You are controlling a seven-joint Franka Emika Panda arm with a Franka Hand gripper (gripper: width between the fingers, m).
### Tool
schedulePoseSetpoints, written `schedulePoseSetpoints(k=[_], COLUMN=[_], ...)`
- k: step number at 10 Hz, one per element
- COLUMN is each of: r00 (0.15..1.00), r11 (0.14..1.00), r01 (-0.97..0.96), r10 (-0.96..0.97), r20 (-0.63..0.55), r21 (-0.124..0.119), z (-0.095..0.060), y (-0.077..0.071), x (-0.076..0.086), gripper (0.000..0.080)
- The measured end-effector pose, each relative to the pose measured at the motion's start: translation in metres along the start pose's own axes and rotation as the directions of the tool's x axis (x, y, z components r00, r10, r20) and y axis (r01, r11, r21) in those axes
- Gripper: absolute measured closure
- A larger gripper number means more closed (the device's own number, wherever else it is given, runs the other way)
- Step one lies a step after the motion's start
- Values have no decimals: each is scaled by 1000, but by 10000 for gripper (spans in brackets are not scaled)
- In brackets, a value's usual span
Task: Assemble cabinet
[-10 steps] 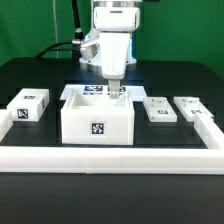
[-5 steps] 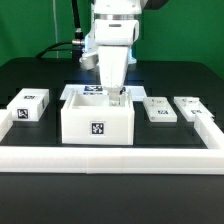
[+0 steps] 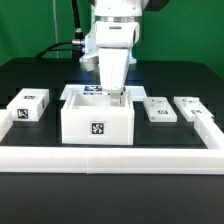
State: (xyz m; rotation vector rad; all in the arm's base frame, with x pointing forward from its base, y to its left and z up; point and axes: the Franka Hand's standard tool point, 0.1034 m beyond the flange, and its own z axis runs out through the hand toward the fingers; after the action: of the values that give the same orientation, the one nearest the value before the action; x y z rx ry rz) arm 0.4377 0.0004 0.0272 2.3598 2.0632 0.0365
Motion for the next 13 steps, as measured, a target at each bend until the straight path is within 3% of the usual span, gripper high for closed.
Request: schedulePoseSetpoints(k=[1,3,9,10,13], r00=[1000,1000,1000,996,993], r11=[1000,1000,1000,996,993], r01=[0,-3,11,88,120], r10=[0,3,-11,-88,-121], r20=[0,0,2,12,6], r21=[0,1,3,15,12], z=[0,0,0,-3,-2], y=[0,0,0,9,20], x=[0,-1,-1,0,16], gripper=[724,764,764,764,764])
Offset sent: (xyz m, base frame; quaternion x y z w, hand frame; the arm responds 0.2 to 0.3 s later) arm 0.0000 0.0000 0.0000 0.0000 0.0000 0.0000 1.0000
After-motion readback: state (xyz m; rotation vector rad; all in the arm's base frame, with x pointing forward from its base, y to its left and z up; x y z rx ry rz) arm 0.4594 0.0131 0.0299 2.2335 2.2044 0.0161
